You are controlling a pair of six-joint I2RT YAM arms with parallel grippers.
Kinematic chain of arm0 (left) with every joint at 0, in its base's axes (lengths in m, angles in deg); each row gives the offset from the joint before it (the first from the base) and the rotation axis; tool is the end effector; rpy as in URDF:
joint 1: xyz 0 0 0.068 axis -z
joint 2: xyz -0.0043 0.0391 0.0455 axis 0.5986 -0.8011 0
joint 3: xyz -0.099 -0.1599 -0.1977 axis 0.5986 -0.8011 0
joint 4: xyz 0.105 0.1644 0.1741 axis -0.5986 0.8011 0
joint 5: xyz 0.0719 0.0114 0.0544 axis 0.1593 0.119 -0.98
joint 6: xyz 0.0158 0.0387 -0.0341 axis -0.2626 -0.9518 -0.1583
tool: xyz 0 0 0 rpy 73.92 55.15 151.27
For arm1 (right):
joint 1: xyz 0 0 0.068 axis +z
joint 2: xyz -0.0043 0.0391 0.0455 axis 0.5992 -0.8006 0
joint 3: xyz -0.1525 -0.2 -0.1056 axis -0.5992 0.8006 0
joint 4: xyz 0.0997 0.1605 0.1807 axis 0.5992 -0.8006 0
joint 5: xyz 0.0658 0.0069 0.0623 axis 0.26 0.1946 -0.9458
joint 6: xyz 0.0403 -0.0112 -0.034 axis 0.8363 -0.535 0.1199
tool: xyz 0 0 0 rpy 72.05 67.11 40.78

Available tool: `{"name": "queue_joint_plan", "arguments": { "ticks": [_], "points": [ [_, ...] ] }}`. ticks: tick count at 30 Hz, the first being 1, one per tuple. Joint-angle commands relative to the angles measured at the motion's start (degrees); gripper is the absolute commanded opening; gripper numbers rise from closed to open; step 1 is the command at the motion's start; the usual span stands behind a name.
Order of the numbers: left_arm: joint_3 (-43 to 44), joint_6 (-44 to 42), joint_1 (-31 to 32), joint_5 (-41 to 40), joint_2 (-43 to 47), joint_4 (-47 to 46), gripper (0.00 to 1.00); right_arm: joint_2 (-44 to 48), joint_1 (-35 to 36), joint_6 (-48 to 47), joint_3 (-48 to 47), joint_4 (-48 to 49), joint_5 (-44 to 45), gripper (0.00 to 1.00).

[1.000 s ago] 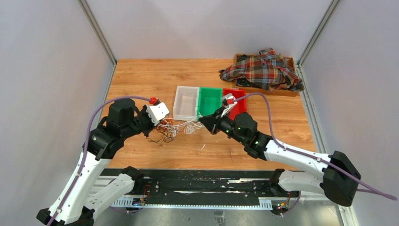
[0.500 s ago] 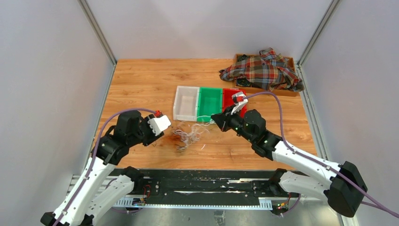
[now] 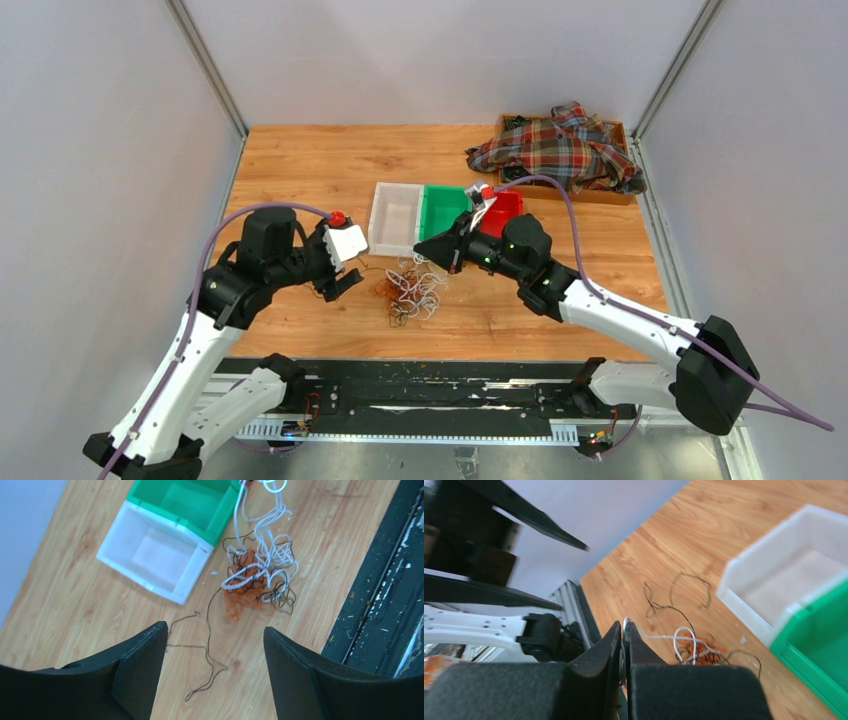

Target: Untangle the cables

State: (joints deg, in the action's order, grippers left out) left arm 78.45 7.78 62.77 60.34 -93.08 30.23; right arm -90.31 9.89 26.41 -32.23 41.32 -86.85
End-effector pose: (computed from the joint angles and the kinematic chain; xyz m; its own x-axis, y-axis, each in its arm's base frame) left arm 0.1211 -0.0746 0.3625 -0.0348 0.5745 -0.8177 0.8544 0.4416 0.2739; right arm 0.1768 0.2041 0.3063 -0.4394 0.2375 -0.8663 -0.7947 0.3469 0.4981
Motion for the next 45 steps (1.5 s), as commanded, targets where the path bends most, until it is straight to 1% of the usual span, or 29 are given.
{"name": "queue_joint_plan", "arguments": {
  "ticks": [1, 3, 10, 13, 18, 20, 22, 24, 25, 26, 28, 29, 31, 32, 34, 37, 39, 42, 43, 45],
  "points": [
    [0.26, 0.96, -0.22, 7.91, -1.60, -4.33, 0.75, -1.77, 0.92, 2.97, -5.46, 6.62, -8.29, 0.01],
    [-0.09, 2.52, -0.17, 10.02, -2.06, -6.23, 0.75, -2.53, 2.02, 2.79, -7.08, 6.60, -8.75, 0.01],
    [-4.00, 9.17, -0.24, 10.22, -2.79, -15.49, 0.73, -5.22, 3.77, 4.23, -8.69, 9.71, -10.55, 0.01],
    [-5.29, 9.23, -0.14, 12.26, -3.22, -16.89, 0.72, -6.10, 4.11, 4.77, -9.22, 10.58, -11.34, 0.01],
    [-6.72, 12.03, -0.11, 12.74, -4.86, -19.66, 0.68, -6.86, 4.45, 4.70, -10.02, 10.46, -11.35, 0.01],
    [-6.82, 13.25, 0.00, 13.70, -5.37, -20.15, 0.65, -7.06, 4.54, 4.74, -10.07, 10.48, -11.26, 0.00],
    [-7.45, 14.23, 0.09, 13.26, -5.59, -20.81, 0.60, -7.28, 4.71, 4.90, -10.18, 10.65, -11.25, 0.01],
    [-7.86, 15.15, 0.15, 12.15, -5.59, -22.25, 0.51, -7.65, 4.80, 4.92, -10.29, 10.67, -11.29, 0.01],
    [-7.91, 15.63, 0.11, 11.16, -5.61, -23.06, 0.44, -7.83, 4.81, 4.92, -10.27, 10.60, -11.40, 0.01],
    [-7.58, 16.16, 0.17, 9.83, -5.59, -23.78, 0.35, -7.87, 4.81, 4.94, -10.14, 10.45, -11.35, 0.04],
    [-6.45, 16.79, 0.18, 6.05, -5.51, -24.78, 0.20, -7.16, 4.72, 4.69, -9.31, 10.15, -10.66, 0.10],
    [-5.63, 17.10, 0.11, 3.70, -5.31, -25.16, 0.14, -6.48, 4.65, 4.58, -8.72, 9.80, -9.76, 0.12],
    [-4.23, 16.77, 0.16, -0.45, -4.46, -25.56, 0.04, -4.75, 4.30, 4.18, -7.16, 9.32, -7.69, 0.19],
    [-3.60, 16.44, 0.11, -1.98, -3.81, -25.68, 0.03, -3.76, 3.92, 4.02, -6.29, 9.20, -6.82, 0.25],
    [-2.31, 14.90, 0.17, -3.35, -2.41, -25.44, 0.01, -1.65, 3.06, 3.95, -4.66, 8.64, -5.03, 0.40],
    [-0.04, 11.53, 0.15, -2.67, -0.47, -22.90, 0.01, 1.51, 1.59, 2.70, -2.62, 6.66, -1.33, 0.56],
    [1.50, 9.82, 0.12, -1.73, 0.19, -20.93, 0.01, 3.13, 1.54, 0.26, -2.99, 3.90, 1.22, 0.60],
    [3.72, 8.38, 0.10, -1.20, 0.71, -18.89, 0.01, 3.52, 1.59, -2.48, -4.71, 1.91, 1.74, 0.73],
    [4.42, 7.83, 0.13, -0.84, 0.69, -18.33, 0.01, 3.22, 1.64, -3.03, -5.49, 1.80, 1.40, 0.75],
    [6.24, 6.98, 0.14, -0.07, 0.46, -17.37, 0.01, 2.32, 2.15, -4.07, -7.24, 1.56, 1.11, 0.77]
  ]
}}
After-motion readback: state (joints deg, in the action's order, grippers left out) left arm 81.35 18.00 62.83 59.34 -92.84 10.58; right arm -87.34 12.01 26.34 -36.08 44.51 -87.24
